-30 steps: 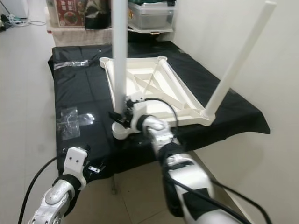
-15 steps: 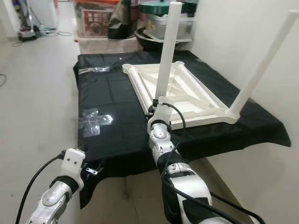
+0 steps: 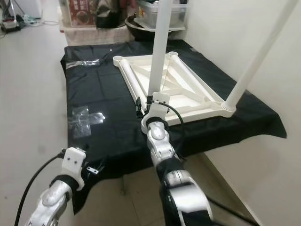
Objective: Building children table
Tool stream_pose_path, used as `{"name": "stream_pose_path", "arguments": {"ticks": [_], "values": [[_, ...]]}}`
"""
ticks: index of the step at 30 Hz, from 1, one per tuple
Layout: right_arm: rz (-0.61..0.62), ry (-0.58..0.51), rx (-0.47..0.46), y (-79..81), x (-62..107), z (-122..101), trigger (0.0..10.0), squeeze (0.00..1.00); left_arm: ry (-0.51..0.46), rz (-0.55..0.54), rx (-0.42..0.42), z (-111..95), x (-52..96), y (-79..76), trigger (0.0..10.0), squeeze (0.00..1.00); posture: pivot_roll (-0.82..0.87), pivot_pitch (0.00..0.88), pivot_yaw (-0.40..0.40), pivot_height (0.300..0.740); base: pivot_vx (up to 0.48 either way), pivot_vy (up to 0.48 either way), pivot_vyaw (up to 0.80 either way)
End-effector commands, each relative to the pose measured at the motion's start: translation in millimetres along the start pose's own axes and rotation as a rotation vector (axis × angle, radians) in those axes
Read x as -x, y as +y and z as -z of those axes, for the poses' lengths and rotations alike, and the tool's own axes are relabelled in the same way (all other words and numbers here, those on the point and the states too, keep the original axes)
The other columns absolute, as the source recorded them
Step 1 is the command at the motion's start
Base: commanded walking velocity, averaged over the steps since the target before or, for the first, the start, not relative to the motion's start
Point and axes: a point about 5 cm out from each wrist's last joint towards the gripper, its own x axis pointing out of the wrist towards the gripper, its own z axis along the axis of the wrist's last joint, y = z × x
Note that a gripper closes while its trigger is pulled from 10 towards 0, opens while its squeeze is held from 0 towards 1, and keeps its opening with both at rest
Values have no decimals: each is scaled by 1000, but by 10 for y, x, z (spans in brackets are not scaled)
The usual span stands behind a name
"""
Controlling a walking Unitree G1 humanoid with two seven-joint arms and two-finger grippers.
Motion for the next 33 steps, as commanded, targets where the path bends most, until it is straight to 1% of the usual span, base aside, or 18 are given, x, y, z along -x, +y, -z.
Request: {"name": "stream_pose_path", "arguments": {"ticks": [1,2,4,8,9,10,11,13,14,16,18,19,20,22,30,31,32,33], "values": [[-69,43,18,-25,78,-9,10000,1000,28,-17,-23,20,52,26,10000,0,39,0,-73,740,0,0,0],[-69,43,18,-25,78,-9,10000,1000,28,-17,-23,20,52,26,10000,0,39,0,-73,740,0,0,0],[-125,189,84,-207,291,61,10000,1000,28,-46,-22,-8,105,55,10000,0,26,0,-74,740,0,0,0],[-119,239,111,-292,354,84,10000,1000,28,-54,-23,-18,118,62,10000,0,26,0,-74,740,0,0,0],[-78,266,153,-431,379,71,10000,702,24,-58,-27,-42,129,60,10000,0,13,0,-73,740,0,0,0],[-78,266,153,-431,379,71,10000,702,24,-58,-27,-42,129,60,10000,0,13,0,-73,740,0,0,0],[-24,310,177,-543,388,59,10000,0,16,-65,-28,-78,134,67,10000,0,13,0,-73,740,0,0,0],[-74,301,168,-511,427,-10,10000,0,8,-73,-31,-117,145,82,10000,0,1,0,-72,740,0,0,0],[-229,301,147,-365,504,-81,10000,0,4,-78,-34,-139,160,95,10000,0,-11,0,-67,740,0,0,0],[-229,301,147,-365,504,-81,10000,0,4,-78,-34,-139,160,95,10000,0,-11,0,-67,740,0,0,0],[-549,259,62,-102,768,-192,10000,0,8,-84,-36,-149,180,99,10000,0,-15,0,-64,740,0,0,0],[-549,259,62,-102,768,-192,10000,0,8,-84,-36,-149,180,99,10000,0,-15,0,-64,740,0,0,0],[-673,254,37,-46,875,-214,10000,0,9,-84,-35,-151,179,94,10000,0,-11,0,-63,740,0,0,0],[-773,249,-23,-3,953,-269,10000,0,10,-85,-34,-156,176,87,10000,0,-8,0,-63,740,0,0,0],[-905,165,-32,169,882,-372,10000,0,3,-96,-41,-179,156,102,10000,0,21,0,-72,740,0,0,0],[-854,131,35,240,731,-350,10000,0,-2,-101,-44,-196,139,116,10000,0,28,0,-71,740,0,0,0],[-854,131,35,240,731,-350,10000,0,-2,-101,-44,-196,139,116,10000,0,28,0,-71,740,0,0,0],[-724,129,124,308,488,-289,10000,0,-9,-101,-47,-217,118,124,10000,0,35,0,-73,740,0,0,0]]}}
